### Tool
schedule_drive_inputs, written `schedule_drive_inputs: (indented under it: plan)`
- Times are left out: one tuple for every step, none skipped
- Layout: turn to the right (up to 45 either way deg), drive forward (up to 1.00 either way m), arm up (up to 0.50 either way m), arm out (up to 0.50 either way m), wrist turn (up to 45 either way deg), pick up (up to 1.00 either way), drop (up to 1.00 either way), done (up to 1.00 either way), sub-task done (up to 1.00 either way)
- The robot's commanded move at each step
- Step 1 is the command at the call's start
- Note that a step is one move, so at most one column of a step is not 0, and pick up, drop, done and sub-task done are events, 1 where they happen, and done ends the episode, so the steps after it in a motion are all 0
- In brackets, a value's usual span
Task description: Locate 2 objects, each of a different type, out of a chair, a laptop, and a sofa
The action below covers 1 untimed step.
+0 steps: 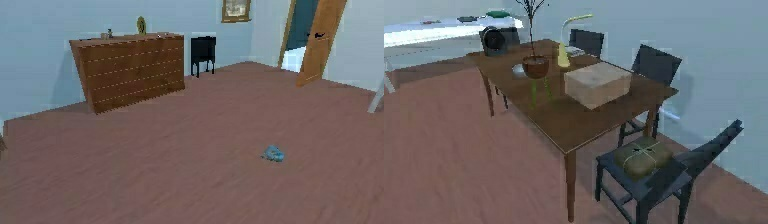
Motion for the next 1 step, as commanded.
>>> schedule_drive_inputs:
  plan:
    - [0.0,1.0,0.0,0.0,0.0,0.0,0.0,0.0,0.0]
